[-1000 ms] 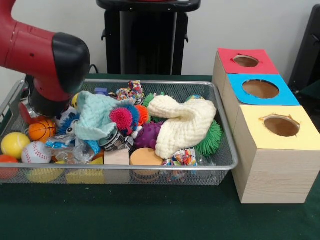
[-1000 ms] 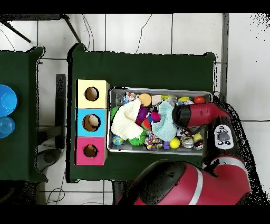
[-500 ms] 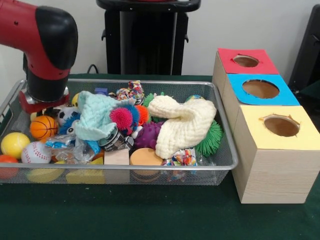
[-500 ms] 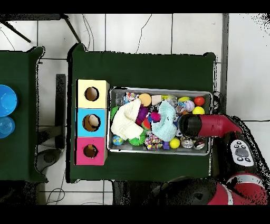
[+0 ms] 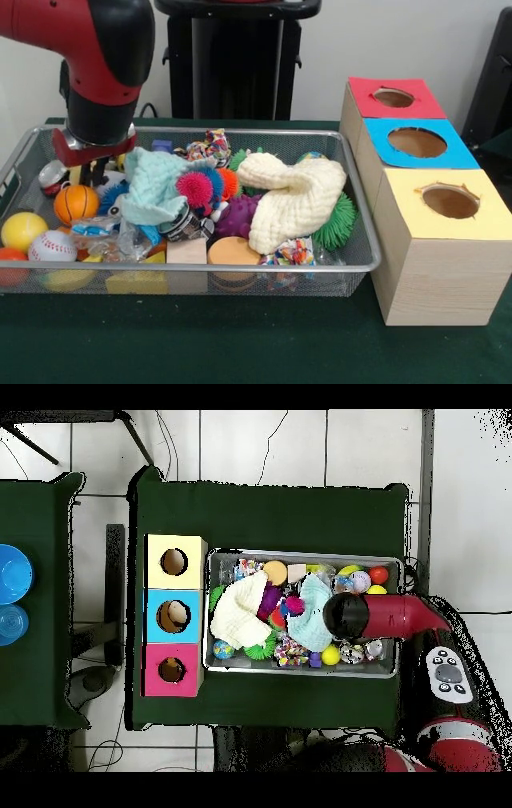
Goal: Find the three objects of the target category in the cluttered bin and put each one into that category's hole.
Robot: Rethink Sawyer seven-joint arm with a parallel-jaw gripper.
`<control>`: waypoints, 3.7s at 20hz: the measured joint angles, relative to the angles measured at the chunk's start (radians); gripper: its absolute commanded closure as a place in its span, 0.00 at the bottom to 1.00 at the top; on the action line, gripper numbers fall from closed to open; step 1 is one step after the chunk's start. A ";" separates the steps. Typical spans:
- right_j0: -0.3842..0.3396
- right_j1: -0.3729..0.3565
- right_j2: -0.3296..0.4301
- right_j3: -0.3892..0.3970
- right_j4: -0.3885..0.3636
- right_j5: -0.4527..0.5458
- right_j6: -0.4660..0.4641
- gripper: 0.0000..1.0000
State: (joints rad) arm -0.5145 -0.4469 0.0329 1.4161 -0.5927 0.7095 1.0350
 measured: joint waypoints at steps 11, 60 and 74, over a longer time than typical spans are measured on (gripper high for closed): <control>0.080 -0.084 0.006 0.011 0.076 0.017 0.000 1.00; 0.571 -0.204 -0.053 -0.138 0.349 0.503 0.150 1.00; 0.711 -0.199 -0.072 -0.158 0.448 0.514 0.386 1.00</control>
State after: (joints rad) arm 0.1961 -0.6463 -0.0395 1.2582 -0.1445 1.2239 1.4208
